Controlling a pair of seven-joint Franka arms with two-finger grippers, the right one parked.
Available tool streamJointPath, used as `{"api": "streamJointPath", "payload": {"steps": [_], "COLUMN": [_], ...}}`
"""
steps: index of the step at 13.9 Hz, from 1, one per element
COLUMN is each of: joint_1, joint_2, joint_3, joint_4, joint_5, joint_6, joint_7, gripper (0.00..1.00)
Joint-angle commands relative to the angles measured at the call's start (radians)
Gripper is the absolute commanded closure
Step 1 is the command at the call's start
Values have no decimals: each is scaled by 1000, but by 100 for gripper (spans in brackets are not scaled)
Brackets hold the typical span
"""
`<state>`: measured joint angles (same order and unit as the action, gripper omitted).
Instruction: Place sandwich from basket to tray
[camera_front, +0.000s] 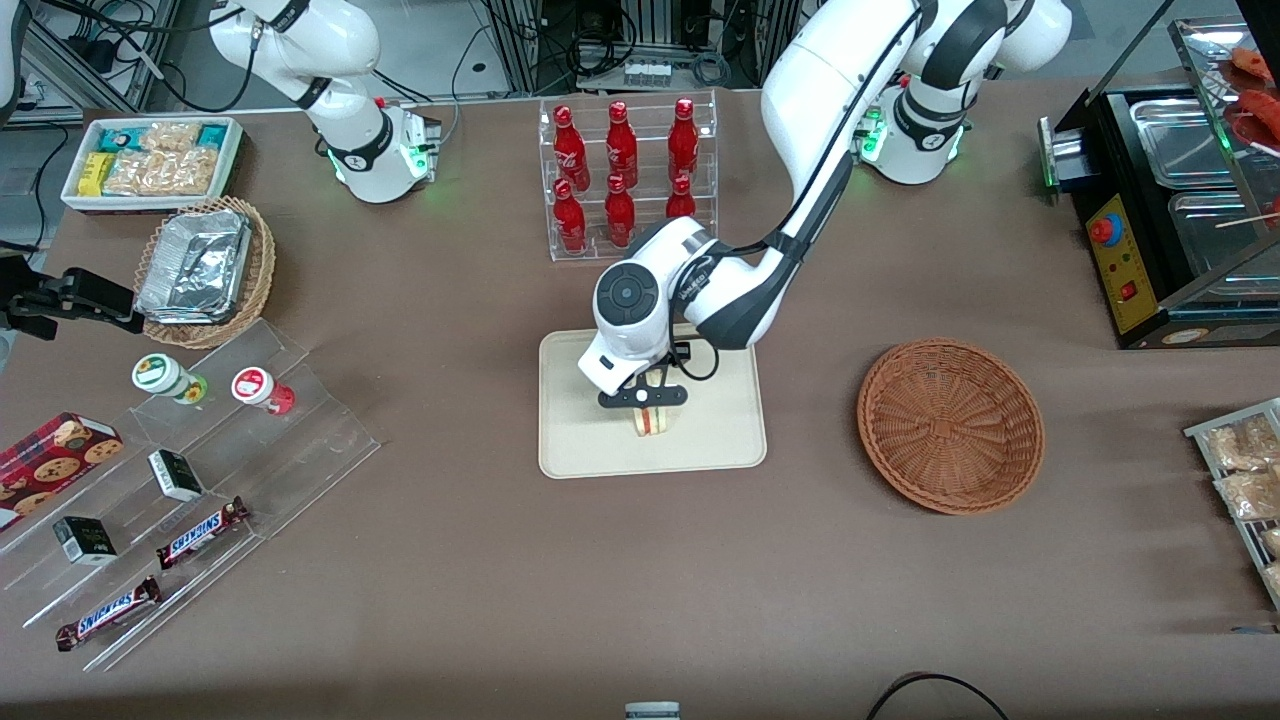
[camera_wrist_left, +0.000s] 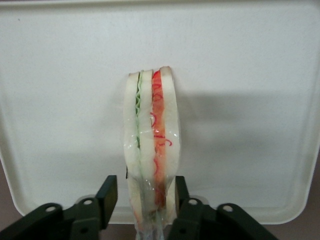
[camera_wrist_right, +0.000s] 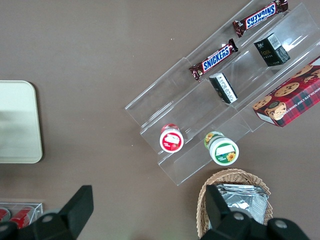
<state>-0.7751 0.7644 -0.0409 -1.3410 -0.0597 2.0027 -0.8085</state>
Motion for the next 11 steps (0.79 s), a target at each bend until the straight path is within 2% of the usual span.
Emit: {"api": "streamJointPath", "payload": {"steps": [1,7,11], "joint_1": [-1,8,137], "joint_2": [-68,-285,-414], "joint_3": [25,186,204], "joint_4": [13,-9,-27], "joint_5": [8,8,6], "joint_6": [-45,-249,-389], "joint_7": [-43,-28,155], "gripper": [0,0,0]}}
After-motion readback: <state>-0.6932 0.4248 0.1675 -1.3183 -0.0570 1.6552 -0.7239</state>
